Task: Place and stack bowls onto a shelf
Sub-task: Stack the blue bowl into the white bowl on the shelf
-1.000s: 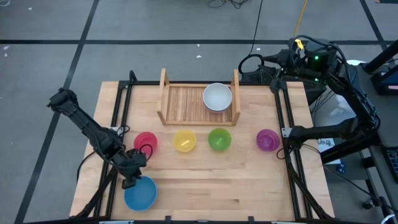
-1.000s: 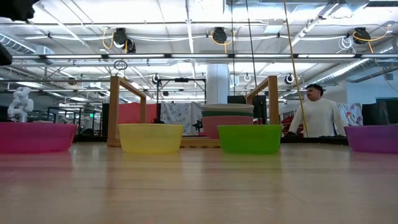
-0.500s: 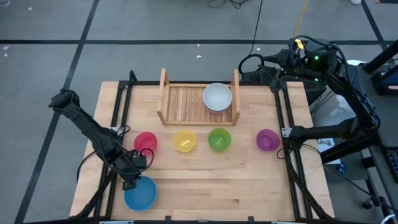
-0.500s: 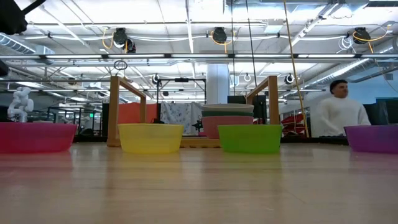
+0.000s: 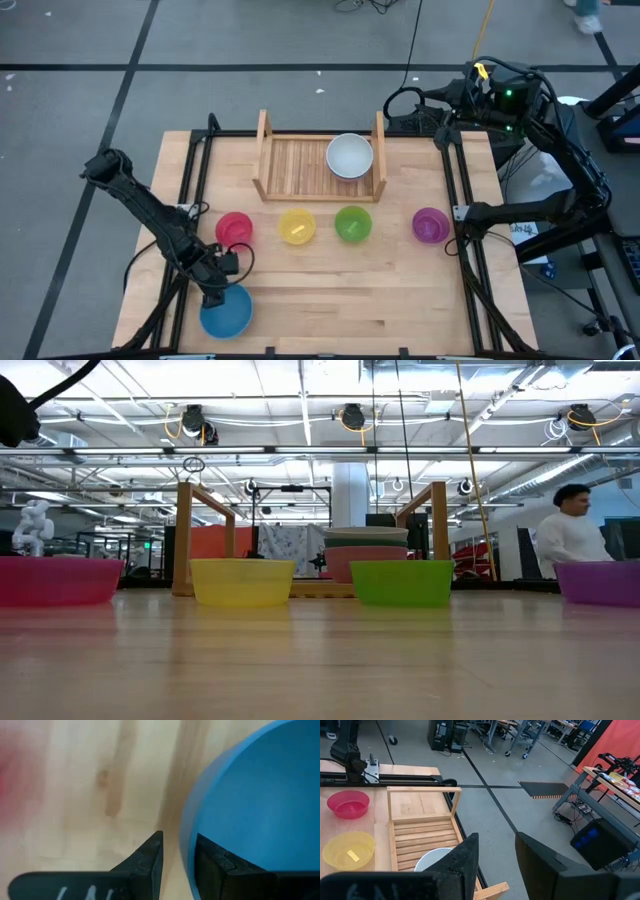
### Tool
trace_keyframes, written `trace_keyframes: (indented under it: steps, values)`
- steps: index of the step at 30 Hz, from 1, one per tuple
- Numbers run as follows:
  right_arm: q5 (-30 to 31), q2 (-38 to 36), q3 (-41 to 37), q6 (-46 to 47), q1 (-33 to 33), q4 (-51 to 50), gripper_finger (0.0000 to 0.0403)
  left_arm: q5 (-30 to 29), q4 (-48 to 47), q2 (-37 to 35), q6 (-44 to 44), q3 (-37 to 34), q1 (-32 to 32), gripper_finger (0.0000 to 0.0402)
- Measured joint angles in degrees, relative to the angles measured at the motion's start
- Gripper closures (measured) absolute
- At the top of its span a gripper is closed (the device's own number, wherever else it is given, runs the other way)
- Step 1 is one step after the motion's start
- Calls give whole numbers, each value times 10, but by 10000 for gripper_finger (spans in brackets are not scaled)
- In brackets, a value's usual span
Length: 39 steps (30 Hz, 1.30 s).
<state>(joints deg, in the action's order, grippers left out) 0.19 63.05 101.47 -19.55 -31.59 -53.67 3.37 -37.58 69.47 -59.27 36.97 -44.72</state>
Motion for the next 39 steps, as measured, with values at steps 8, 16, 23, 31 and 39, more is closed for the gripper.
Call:
trace_keyframes:
  steps: [8,16,23,31,39]
  values:
    - [0,0,0,0,0,0,282,9,32,0,-10,0,2,389]
    - [0,0,0,0,0,0,282,13,20,-31,-5,10,39,392]
    - [0,0,0,0,0,0,282,-16,-118,-58,35,135,133,392]
    - [0,-2,0,0,0,0,282,-63,-231,-57,113,297,304,392]
    - [0,-14,0,-6,0,-7,282,-82,-234,18,285,447,469,392]
